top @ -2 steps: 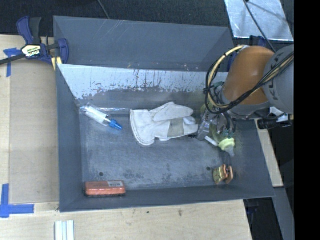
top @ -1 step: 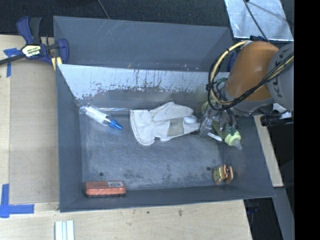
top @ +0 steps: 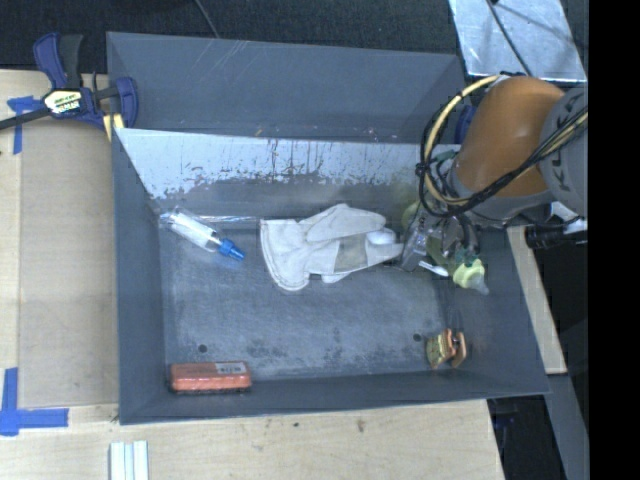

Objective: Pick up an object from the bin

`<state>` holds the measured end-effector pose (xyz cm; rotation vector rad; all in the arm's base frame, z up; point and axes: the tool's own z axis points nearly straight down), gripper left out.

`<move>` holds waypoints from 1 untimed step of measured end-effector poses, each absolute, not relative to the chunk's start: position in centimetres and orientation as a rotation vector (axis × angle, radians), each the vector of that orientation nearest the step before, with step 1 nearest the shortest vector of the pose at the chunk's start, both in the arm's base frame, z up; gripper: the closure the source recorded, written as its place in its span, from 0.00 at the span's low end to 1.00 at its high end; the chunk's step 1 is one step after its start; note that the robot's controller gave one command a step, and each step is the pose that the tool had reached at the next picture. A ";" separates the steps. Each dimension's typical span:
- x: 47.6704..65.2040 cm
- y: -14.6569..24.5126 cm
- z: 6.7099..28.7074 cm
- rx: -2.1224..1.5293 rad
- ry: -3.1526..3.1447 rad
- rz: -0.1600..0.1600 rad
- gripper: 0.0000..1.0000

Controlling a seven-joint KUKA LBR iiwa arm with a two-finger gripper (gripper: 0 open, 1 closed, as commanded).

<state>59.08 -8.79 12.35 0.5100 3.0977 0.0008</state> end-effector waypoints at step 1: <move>59.1 -8.8 13.1 0.510 3.096 0.001 1.00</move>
Offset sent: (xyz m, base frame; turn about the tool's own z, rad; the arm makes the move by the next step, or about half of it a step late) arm -0.0002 0.0001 0.0464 0.0000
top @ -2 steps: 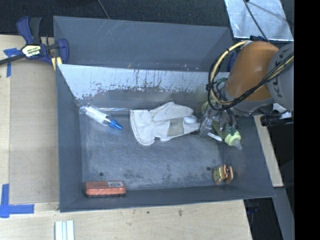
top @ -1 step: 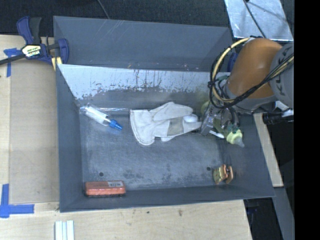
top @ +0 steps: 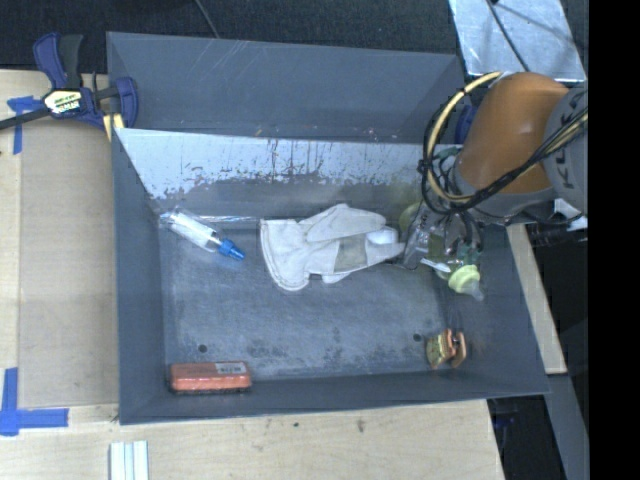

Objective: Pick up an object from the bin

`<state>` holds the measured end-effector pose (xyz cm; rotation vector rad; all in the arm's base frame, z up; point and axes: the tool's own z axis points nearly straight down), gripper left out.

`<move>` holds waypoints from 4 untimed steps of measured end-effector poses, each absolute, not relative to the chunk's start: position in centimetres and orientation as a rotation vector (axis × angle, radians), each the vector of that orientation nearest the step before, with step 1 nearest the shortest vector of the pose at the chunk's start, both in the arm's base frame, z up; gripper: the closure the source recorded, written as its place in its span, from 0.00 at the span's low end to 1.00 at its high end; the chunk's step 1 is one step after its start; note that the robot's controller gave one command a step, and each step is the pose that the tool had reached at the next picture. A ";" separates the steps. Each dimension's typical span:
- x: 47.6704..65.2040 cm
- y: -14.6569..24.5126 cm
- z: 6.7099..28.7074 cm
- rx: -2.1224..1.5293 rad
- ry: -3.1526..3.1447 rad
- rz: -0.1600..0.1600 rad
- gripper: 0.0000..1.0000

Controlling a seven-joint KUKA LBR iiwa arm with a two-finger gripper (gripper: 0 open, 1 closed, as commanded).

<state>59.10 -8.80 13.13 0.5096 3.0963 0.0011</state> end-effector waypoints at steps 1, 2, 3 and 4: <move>59.1 -8.8 13.8 0.510 3.099 0.001 1.00; 59.1 -8.8 14.9 0.510 3.097 0.001 1.00; 59.1 -8.9 15.7 0.509 3.096 0.001 1.00; 59.1 -8.9 16.6 0.509 3.097 0.001 1.00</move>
Offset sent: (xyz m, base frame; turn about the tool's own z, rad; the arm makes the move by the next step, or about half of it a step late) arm -0.0001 0.0000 0.0267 0.0000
